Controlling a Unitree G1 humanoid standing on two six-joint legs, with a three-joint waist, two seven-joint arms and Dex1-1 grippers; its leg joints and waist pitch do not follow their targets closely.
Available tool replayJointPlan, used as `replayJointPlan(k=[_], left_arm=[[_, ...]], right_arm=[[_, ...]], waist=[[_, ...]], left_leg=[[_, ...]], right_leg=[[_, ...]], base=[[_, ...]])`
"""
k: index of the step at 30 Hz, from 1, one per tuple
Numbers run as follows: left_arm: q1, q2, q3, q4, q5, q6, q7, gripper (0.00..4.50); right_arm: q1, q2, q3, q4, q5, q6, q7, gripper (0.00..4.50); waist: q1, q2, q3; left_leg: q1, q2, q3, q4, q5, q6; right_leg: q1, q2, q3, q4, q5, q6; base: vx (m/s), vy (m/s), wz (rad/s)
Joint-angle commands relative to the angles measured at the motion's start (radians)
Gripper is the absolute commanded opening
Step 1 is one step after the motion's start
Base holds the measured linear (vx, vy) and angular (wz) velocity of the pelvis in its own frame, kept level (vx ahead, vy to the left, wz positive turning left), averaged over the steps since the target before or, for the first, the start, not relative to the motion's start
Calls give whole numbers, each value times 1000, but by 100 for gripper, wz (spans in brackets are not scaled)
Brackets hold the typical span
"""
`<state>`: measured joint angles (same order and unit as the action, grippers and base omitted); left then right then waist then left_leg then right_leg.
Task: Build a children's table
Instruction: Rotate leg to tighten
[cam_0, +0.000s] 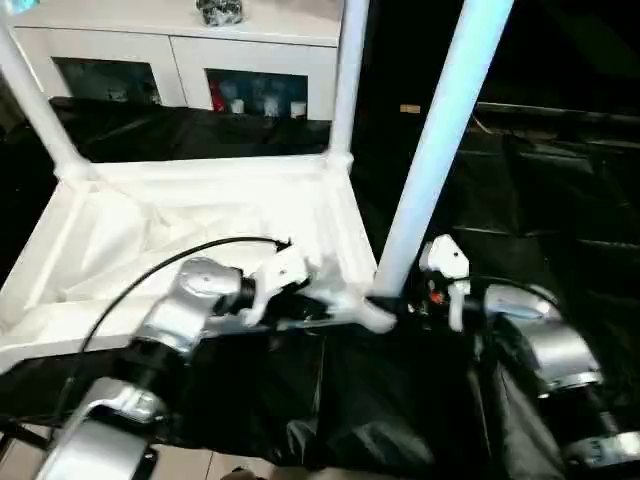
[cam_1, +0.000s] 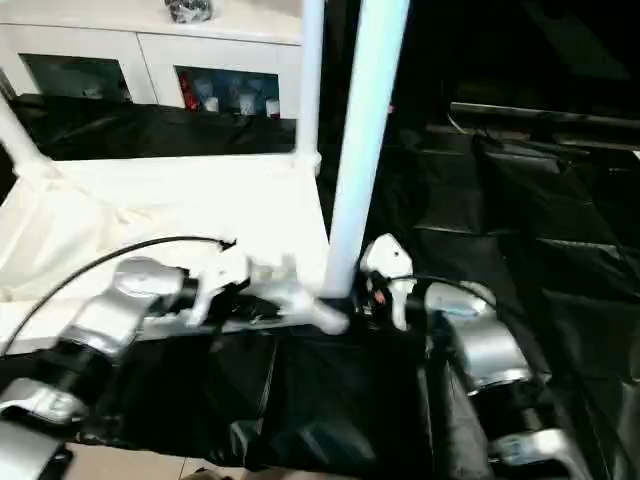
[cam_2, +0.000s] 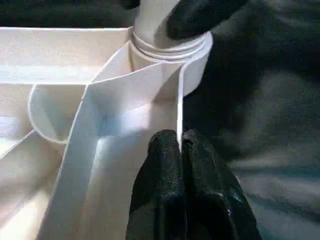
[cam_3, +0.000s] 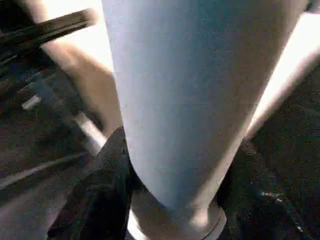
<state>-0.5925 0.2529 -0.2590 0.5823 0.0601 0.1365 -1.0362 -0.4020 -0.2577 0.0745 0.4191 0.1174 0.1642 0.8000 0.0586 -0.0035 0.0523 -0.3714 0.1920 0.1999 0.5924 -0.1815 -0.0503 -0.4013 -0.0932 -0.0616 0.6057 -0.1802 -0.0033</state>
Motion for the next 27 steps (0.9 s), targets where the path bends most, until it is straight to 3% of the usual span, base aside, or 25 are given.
replayJointPlan(k=[1,4,6,7,8,9,10,12,13,15,20,22,27], left_arm=[[-51,-69,32,-9,-13,24,137,0],[-66,-142,30,1,6,72,237,0],[-74,-171,25,13,19,83,277,0],[-76,-177,24,16,22,85,284,0],[-90,-212,13,37,38,96,331,0],[-96,-224,9,46,45,101,350,0],[-99,-231,10,48,43,100,354,0],[-101,-236,11,48,42,100,358,0],[-99,-233,14,44,41,95,356,0],[-92,-221,18,35,35,86,339,0],[-72,-186,19,15,22,52,279,0],[-61,-163,17,7,16,35,244,0],[-31,-57,-2,-12,3,-34,86,0]], right_arm=[[10,65,58,58,-21,22,-68,196],[-14,145,37,118,-52,29,-242,195],[-34,187,15,149,-55,39,-330,195],[-41,196,11,156,-55,41,-347,195],[-82,256,-22,210,-56,43,-456,195],[-100,279,-37,233,-57,38,-497,195],[-115,296,-42,247,-57,29,-514,195],[-126,307,-46,257,-59,22,-525,195],[-131,312,-45,255,-57,20,-518,251],[-134,314,-47,247,-46,23,-494,251],[-124,285,-34,224,-68,12,-474,315],[-117,261,-29,206,-73,2,-452,315],[-62,122,18,81,-38,4,-202,315]], waist=[[-3,-11,-59],[-10,-3,-59],[-15,-5,-59],[-15,-7,-61],[-16,13,-59],[-22,7,-58],[-23,8,-62],[-26,10,-61],[-25,9,-62],[-25,7,-62],[-27,7,-62],[-31,7,-61],[-21,10,-65]], left_leg=[[17,38,-20,-74,-245,10],[17,36,-23,-77,-264,-10],[19,34,-22,-77,-275,-11],[17,33,-24,-78,-275,-7],[20,34,-24,-78,-286,-9],[17,32,-23,-79,-294,-13],[17,29,-27,-79,-303,-22],[17,33,-27,-80,-305,-16],[16,32,-26,-80,-308,-10],[14,31,-25,-80,-302,-1],[15,33,-25,-81,-309,3],[10,33,-26,-82,-299,5],[11,34,-24,-77,-255,32]], right_leg=[[37,-55,41,-85,-331,-197],[36,-54,41,-87,-351,-181],[32,-51,43,-91,-351,-179],[39,-52,40,-91,-351,-175],[32,-51,43,-92,-338,-179],[30,-51,42,-94,-343,-179],[36,-50,39,-92,-354,-177],[35,-50,40,-92,-324,-181],[37,-49,40,-92,-310,-182],[39,-49,40,-90,-294,-185],[37,-50,40,-91,-312,-183],[41,-51,40,-90,-309,-181],[46,-50,41,-85,-243,-195]], base=[[0,0,0],[0,0,0],[0,0,0],[0,0,0],[0,0,0],[0,0,0],[0,0,0],[0,0,0],[0,0,0],[0,0,0],[0,0,0],[0,0,0],[0,0,0]])
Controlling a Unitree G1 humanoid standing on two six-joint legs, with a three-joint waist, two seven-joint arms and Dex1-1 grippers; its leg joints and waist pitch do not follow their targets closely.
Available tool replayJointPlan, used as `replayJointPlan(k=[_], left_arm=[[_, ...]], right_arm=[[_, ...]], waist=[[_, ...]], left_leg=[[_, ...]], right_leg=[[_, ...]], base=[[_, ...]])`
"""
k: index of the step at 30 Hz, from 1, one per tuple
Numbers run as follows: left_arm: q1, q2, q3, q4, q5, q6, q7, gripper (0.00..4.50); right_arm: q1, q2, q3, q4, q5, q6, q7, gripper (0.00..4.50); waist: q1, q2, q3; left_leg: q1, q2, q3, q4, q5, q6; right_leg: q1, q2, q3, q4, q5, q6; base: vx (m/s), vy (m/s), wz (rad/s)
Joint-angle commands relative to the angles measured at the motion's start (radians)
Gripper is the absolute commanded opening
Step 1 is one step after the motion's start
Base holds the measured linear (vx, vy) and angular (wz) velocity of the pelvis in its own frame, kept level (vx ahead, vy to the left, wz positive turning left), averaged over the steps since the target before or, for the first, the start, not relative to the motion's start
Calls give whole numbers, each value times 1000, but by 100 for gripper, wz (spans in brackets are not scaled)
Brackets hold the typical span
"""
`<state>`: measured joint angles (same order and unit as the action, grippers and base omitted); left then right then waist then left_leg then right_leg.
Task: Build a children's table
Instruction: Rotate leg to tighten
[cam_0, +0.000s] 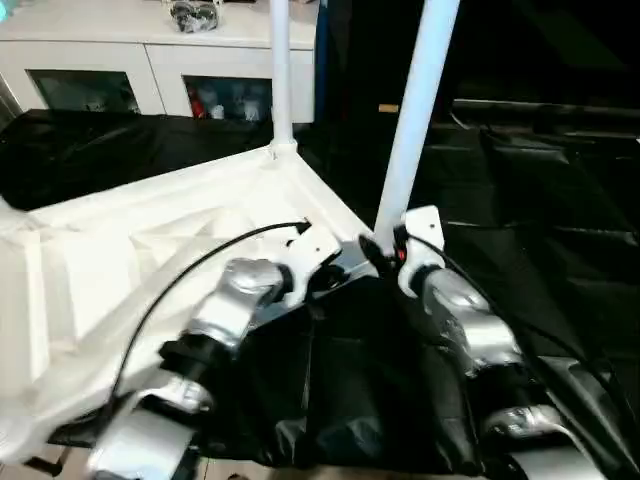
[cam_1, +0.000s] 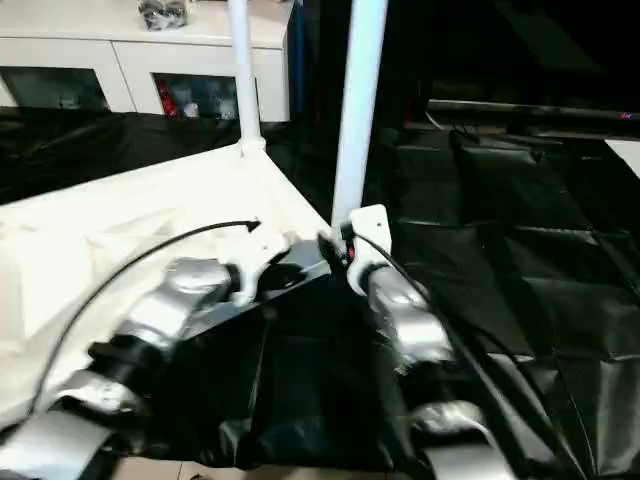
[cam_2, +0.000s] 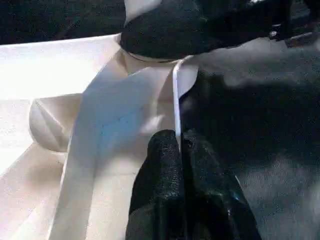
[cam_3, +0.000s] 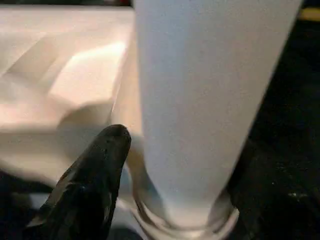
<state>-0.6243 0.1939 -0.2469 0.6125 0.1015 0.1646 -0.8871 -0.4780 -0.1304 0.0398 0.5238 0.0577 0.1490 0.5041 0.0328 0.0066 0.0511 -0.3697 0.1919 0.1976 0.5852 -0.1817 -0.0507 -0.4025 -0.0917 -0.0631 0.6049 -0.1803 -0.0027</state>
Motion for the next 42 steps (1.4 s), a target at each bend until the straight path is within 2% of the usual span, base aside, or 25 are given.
replayJointPlan(k=[1,2,4,8,9,10,15,17,18,20,21,23,25,26,31,32,39,41,42], left_arm=[[4,25,-16,-52,-48,-71,-106,0],[5,40,-17,-57,-55,-78,-135,0],[6,54,-17,-64,-66,-87,-169,0],[10,90,-19,-80,-97,-96,-259,0],[10,90,-19,-80,-97,-96,-259,0],[14,99,-22,-82,-101,-102,-282,0],[26,116,-28,-97,-118,-101,-329,0],[32,121,-29,-108,-124,-97,-339,0],[34,121,-28,-109,-123,-97,-343,0],[41,128,-30,-116,-127,-96,-358,0],[43,131,-30,-117,-127,-98,-364,0],[44,132,-31,-116,-126,-99,-367,0],[44,136,-30,-116,-127,-99,-370,0],[46,140,-31,-117,-128,-99,-372,0],[48,142,-29,-119,-124,-96,-373,0],[48,142,-28,-119,-123,-96,-373,0],[36,103,-22,-93,-97,-81,-270,0],[24,83,-19,-77,-84,-72,-222,0],[6,46,-15,-52,-65,-51,-144,0]], right_arm=[[30,-47,75,-58,28,17,172,315],[39,-73,89,-79,30,14,221,315],[51,-107,104,-101,37,11,287,315],[74,-202,138,-134,55,10,460,315],[74,-202,138,-134,55,10,460,315],[78,-219,145,-146,61,13,497,315],[85,-258,170,-181,93,27,600,315],[82,-268,182,-184,102,28,640,290],[80,-269,183,-181,100,26,649,281],[78,-271,185,-181,101,30,665,270],[77,-272,186,-181,103,32,671,258],[76,-272,187,-181,104,32,675,248],[78,-274,189,-183,108,35,684,231],[81,-275,193,-185,108,32,689,222],[83,-277,195,-184,108,34,710,209],[84,-277,196,-185,108,35,712,208],[120,-243,188,-200,122,53,670,206],[128,-212,174,-191,118,62,610,206],[133,-149,151,-163,99,66,487,206]], waist=[[4,-2,-63],[8,-1,-65],[7,1,-65],[10,2,-64],[11,2,-64],[14,-3,-64],[26,-5,-63],[30,-4,-65],[33,0,-65],[34,-2,-64],[34,0,-64],[34,-4,-65],[35,-2,-65],[35,-8,-66],[36,-6,-66],[36,-10,-67],[43,-6,-65],[45,-5,-60],[44,-4,-60]], left_leg=[[9,36,-18,-69,-249,38],[6,36,-20,-66,-219,50],[6,39,-18,-65,-205,62],[12,41,-16,-65,-220,58],[13,42,-15,-65,-224,58],[12,42,-15,-64,-220,60],[10,44,-14,-63,-202,65],[11,45,-13,-63,-197,67],[12,45,-13,-62,-197,65],[11,45,-14,-64,-202,58],[11,44,-14,-64,-205,57],[12,44,-14,-63,-203,55],[12,44,-14,-63,-197,55],[12,44,-14,-62,-191,57],[10,43,-13,-61,-178,63],[10,43,-13,-60,-175,65],[13,44,-13,-61,-183,61],[16,43,-14,-65,-223,43],[18,43,-15,-67,-239,35]], right_leg=[[46,-51,44,-83,-224,-202],[51,-50,43,-73,-163,-224],[50,-51,43,-67,-122,-246],[48,-50,42,-67,-127,-268],[48,-50,42,-67,-129,-270],[49,-51,42,-66,-132,-271],[50,-53,43,-67,-143,-264],[49,-54,42,-65,-139,-266],[48,-54,42,-64,-138,-268],[48,-53,41,-64,-143,-268],[48,-53,41,-64,-145,-267],[48,-53,42,-65,-143,-266],[49,-53,41,-63,-138,-267],[49,-54,41,-62,-134,-267],[49,-54,42,-61,-130,-266],[49,-53,41,-62,-131,-265],[48,-54,42,-65,-143,-260],[44,-55,42,-72,-210,-245],[44,-55,43,-75,-236,-238]], base=[[0,0,0],[0,0,0],[0,0,0],[0,0,0],[0,0,0],[0,0,0],[0,0,0],[0,0,0],[0,0,0],[0,0,0],[0,0,0],[0,0,0],[0,0,0],[0,0,0],[0,0,0],[0,0,0],[0,0,0],[0,0,0],[0,0,0]])
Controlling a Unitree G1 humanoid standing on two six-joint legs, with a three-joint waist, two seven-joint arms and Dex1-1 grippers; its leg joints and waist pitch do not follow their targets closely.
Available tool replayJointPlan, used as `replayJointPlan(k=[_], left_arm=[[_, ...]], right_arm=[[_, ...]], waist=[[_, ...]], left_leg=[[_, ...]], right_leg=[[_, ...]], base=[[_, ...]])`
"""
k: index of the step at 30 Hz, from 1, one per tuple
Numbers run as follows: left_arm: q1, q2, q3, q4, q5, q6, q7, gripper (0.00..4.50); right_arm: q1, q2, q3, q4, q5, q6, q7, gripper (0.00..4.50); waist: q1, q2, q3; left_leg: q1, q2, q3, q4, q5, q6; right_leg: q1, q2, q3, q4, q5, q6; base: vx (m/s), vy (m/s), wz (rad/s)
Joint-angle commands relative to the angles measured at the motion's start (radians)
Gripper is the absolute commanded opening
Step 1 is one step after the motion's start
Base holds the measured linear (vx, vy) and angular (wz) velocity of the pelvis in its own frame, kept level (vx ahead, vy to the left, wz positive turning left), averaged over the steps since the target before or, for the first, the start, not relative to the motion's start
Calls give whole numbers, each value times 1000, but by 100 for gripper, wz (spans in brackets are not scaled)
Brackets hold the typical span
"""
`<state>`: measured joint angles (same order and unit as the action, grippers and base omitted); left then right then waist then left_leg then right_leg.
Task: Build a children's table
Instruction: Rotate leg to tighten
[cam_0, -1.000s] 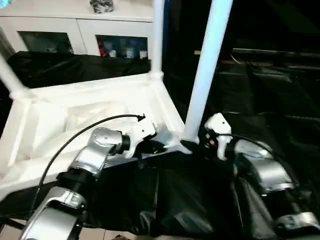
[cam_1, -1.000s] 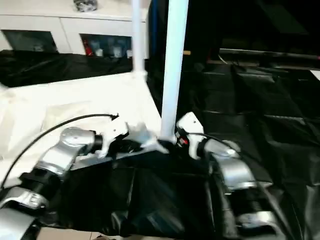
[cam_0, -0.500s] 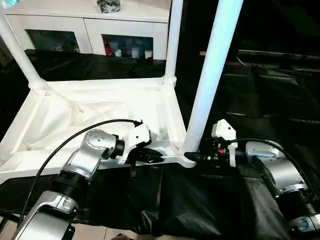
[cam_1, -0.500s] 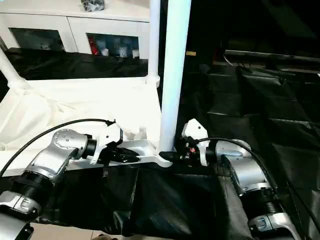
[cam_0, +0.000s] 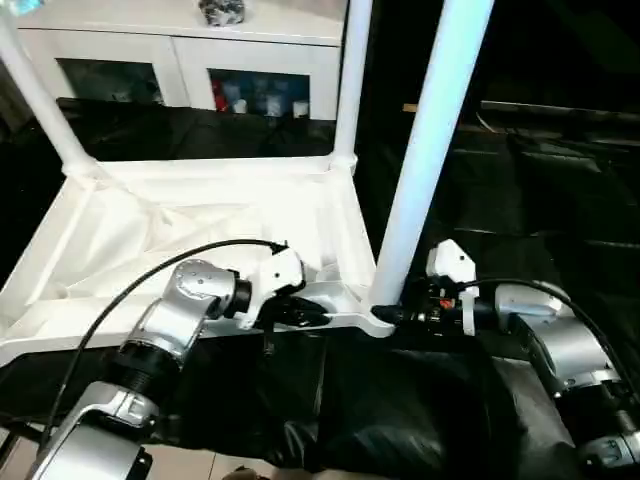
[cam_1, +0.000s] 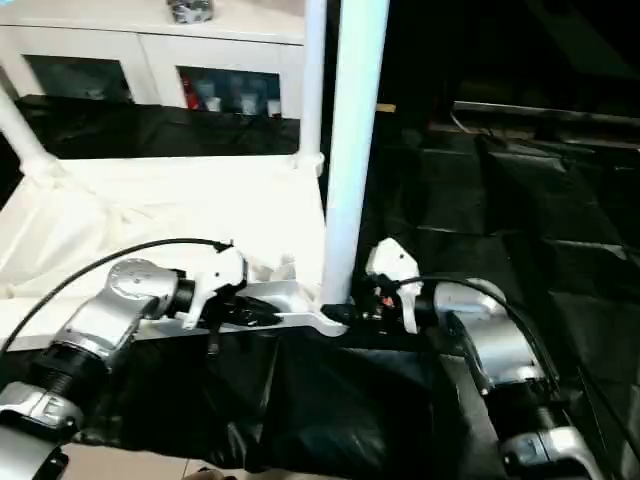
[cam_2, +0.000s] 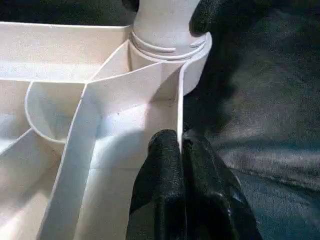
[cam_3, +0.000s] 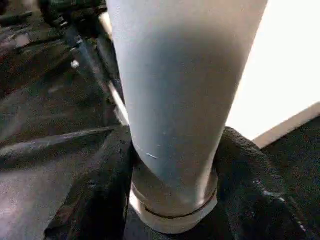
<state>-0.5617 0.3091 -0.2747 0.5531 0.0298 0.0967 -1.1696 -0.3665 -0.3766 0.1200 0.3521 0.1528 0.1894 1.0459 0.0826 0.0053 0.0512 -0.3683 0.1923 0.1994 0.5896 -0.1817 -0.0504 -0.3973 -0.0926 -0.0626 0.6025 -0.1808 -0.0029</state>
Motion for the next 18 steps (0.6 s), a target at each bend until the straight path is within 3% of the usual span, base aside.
replayJointPlan(k=[1,2,3,9,14,15,18], left_arm=[[-64,-84,13,16,13,24,166,0],[-68,-95,13,22,17,28,185,0],[-71,-102,14,25,20,31,199,0],[-145,-216,49,102,37,106,400,0],[-184,-270,42,145,71,98,488,0],[-187,-270,37,150,79,88,488,0],[-192,-261,26,162,91,60,477,0]], right_arm=[[22,122,63,20,-5,33,-104,206],[22,139,59,27,-11,38,-137,206],[22,149,57,30,-15,37,-156,204],[-22,314,11,113,-45,44,-420,201],[-104,428,-45,210,-83,21,-651,201],[-112,435,-48,213,-83,8,-652,235],[-117,445,-65,204,-68,-15,-646,272]], waist=[[-11,-3,-55],[-16,-6,-54],[-18,-11,-55],[-38,-6,-52],[-51,-5,-58],[-47,12,-59],[-49,3,-62]], left_leg=[[20,41,-17,-75,-275,14],[22,37,-22,-77,-311,-6],[23,37,-24,-78,-316,-12],[21,34,-30,-81,-357,-25],[17,33,-30,-83,-340,-21],[19,33,-31,-82,-339,-21],[15,33,-26,-81,-319,-2]], right_leg=[[32,-55,43,-81,-302,-221],[33,-56,40,-89,-389,-191],[34,-56,39,-92,-411,-178],[24,-56,37,-104,-473,-143],[27,-55,38,-101,-392,-159],[27,-56,39,-98,-375,-165],[32,-52,40,-93,-293,-184]], base=[[0,0,0],[0,0,0],[0,0,0],[0,0,0],[0,0,0],[0,0,0],[0,0,0]])
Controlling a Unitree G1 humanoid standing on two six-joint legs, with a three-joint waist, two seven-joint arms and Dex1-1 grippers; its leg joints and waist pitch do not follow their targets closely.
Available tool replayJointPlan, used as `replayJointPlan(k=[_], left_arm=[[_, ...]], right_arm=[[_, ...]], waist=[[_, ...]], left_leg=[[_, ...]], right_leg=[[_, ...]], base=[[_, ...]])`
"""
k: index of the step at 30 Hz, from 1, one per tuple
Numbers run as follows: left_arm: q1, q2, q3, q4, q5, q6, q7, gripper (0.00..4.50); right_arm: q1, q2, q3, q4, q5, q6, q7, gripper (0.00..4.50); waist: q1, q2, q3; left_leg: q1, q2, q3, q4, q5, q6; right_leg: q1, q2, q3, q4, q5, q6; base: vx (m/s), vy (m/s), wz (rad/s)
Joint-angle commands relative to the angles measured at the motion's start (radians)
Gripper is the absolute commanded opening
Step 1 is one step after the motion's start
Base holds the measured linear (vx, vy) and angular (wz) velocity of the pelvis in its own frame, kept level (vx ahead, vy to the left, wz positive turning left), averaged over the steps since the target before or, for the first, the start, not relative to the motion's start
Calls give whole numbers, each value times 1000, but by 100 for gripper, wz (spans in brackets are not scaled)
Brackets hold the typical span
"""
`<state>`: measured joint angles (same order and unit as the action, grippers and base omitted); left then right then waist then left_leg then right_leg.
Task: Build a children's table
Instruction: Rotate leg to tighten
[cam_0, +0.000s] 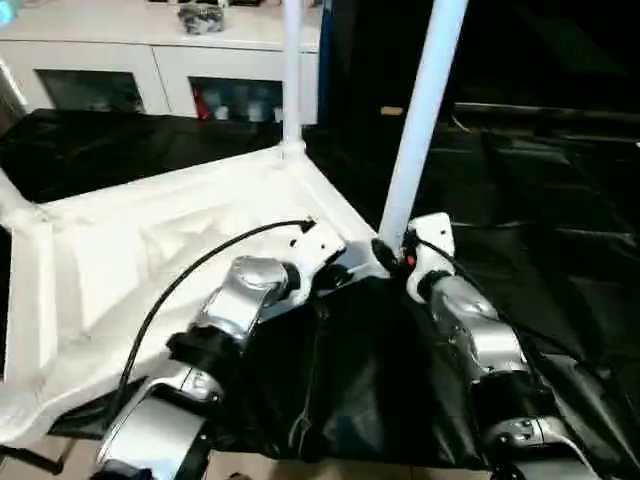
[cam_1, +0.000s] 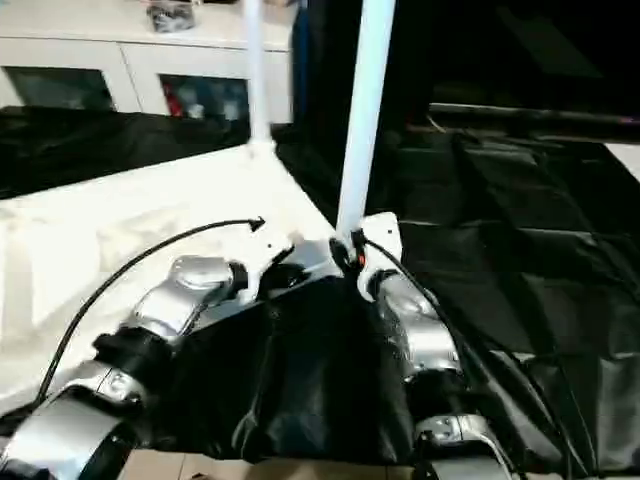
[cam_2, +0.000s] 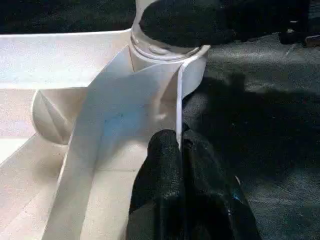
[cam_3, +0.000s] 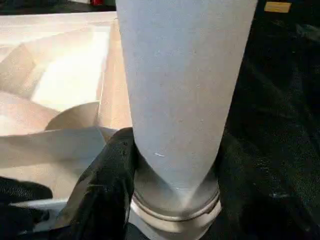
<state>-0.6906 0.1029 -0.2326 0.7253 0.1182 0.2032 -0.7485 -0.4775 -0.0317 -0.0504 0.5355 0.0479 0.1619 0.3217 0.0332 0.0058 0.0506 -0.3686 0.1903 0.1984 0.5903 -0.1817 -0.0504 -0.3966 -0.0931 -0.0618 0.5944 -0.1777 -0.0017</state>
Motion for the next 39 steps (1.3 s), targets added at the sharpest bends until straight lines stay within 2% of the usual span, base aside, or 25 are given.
replayJointPlan(k=[1,2,6,8,9,13,15,16,17,18,20,21,22,23,24,27,28,29,30,32,34,35,38,39], left_arm=[[-63,-55,-16,-10,3,-46,56,0],[-64,-50,-16,-4,3,-59,51,0],[-63,-32,-16,-1,1,-82,23,0],[-54,-19,-17,-13,-6,-89,-7,0],[-44,-7,-20,-28,-13,-96,-34,0],[-23,14,-18,-54,-33,-107,-99,0],[-13,38,-17,-54,-34,-126,-125,0],[-13,39,-17,-54,-34,-126,-125,0],[-9,57,-16,-44,-31,-149,-141,0],[-10,60,-15,-41,-30,-150,-141,0],[-12,74,-12,-32,-29,-159,-151,0],[-12,77,-11,-32,-32,-161,-157,0],[-12,77,-11,-32,-32,-161,-157,0],[-13,82,-10,-34,-33,-164,-159,0],[-10,85,-13,-40,-32,-171,-165,0],[-2,79,-8,-52,-37,-194,-157,0],[-1,75,-4,-53,-39,-198,-149,0],[4,71,1,-70,-48,-185,-147,0],[8,69,2,-85,-55,-171,-151,28],[40,85,11,-200,-99,-42,-198,44],[67,106,18,-298,-121,38,-221,55],[68,107,18,-302,-122,40,-221,61],[131,187,51,-539,-146,201,-230,77],[156,218,65,-604,-158,249,-241,95]], right_arm=[[-6,100,106,21,37,13,79,279],[-5,102,90,16,52,20,88,299],[4,67,76,-4,60,15,125,318],[19,25,87,-27,58,11,176,353],[30,-13,100,-45,53,7,217,359],[53,-94,134,-88,32,4,330,388],[81,-180,156,-137,29,3,420,388],[81,-180,156,-137,29,3,421,388],[108,-254,155,-181,39,15,494,388],[114,-268,152,-192,44,20,510,388],[155,-346,129,-254,88,48,595,388],[167,-368,122,-271,102,58,619,388],[169,-370,121,-273,104,58,621,388],[203,-426,101,-313,138,79,684,388],[223,-455,89,-339,166,100,719,388],[241,-477,79,-372,197,126,744,388],[243,-479,78,-379,203,132,746,388],[245,-473,78,-391,211,137,741,388],[247,-468,76,-402,213,142,740,395],[241,-431,90,-421,215,146,714,398],[235,-410,103,-430,222,151,701,398],[235,-409,103,-430,223,151,701,398],[213,-367,134,-429,223,158,678,398],[200,-348,138,-412,215,150,657,398]], waist=[[0,3,-62],[1,3,-63],[5,2,-66],[7,2,-67],[7,4,-66],[11,1,-66],[13,0,-65],[15,-6,-64],[15,-8,-63],[21,-7,-60],[24,-16,-61],[26,-16,-60],[29,-16,-61],[29,-19,-61],[32,-18,-61],[30,-27,-61],[31,-26,-61],[31,-28,-61],[31,-29,-61],[32,-31,-62],[35,-23,-64],[34,-20,-64],[29,-19,-64],[27,-22,-62]], left_leg=[[14,34,-25,-81,-313,3],[11,34,-24,-80,-286,11],[10,36,-22,-77,-241,27],[10,36,-20,-75,-226,37],[9,37,-20,-75,-223,39],[6,37,-19,-71,-197,58],[8,38,-18,-71,-206,62],[9,39,-18,-70,-210,66],[7,39,-17,-70,-214,68],[10,40,-16,-70,-222,70],[8,42,-17,-71,-232,74],[7,40,-18,-71,-228,77],[7,42,-18,-70,-220,82],[3,41,-19,-69,-209,87],[7,42,-18,-68,-211,89],[2,40,-17,-66,-200,98],[2,39,-18,-65,-195,99],[3,40,-18,-65,-192,99],[3,40,-17,-64,-190,99],[2,44,-18,-66,-170,94],[5,47,-18,-66,-159,89],[6,51,-18,-67,-145,87],[7,53,-19,-68,-137,86],[3,50,-19,-69,-130,89]], right_leg=[[33,-52,39,-84,-287,-189],[37,-53,39,-81,-264,-194],[40,-53,39,-73,-202,-216],[42,-52,38,-70,-174,-226],[43,-52,38,-69,-169,-230],[47,-53,38,-65,-139,-241],[46,-52,37,-68,-155,-242],[46,-53,38,-69,-175,-239],[46,-53,38,-71,-188,-235],[44,-53,40,-75,-219,-222],[43,-55,40,-77,-255,-206],[46,-54,39,-76,-256,-204],[43,-57,40,-77,-253,-202],[48,-55,38,-76,-250,-202],[44,-55,39,-77,-250,-203],[43,-56,37,-78,-269,-200],[43,-57,37,-78,-282,-197],[41,-57,36,-78,-290,-194],[40,-57,36,-79,-293,-192],[38,-59,36,-72,-283,-202],[35,-59,36,-68,-256,-224],[34,-56,36,-63,-212,-243],[38,-54,36,-50,-146,-260],[39,-54,36,-51,-149,-258]], base=[[0,0,0],[0,0,0],[0,0,0],[0,0,0],[0,0,0],[0,0,0],[0,0,0],[0,0,0],[0,0,0],[0,0,0],[0,0,0],[0,0,0],[0,0,0],[0,0,0],[0,0,0],[0,0,0],[0,0,0],[0,0,0],[0,0,0],[0,0,0],[0,0,0],[0,0,0],[0,0,0],[0,0,0]])
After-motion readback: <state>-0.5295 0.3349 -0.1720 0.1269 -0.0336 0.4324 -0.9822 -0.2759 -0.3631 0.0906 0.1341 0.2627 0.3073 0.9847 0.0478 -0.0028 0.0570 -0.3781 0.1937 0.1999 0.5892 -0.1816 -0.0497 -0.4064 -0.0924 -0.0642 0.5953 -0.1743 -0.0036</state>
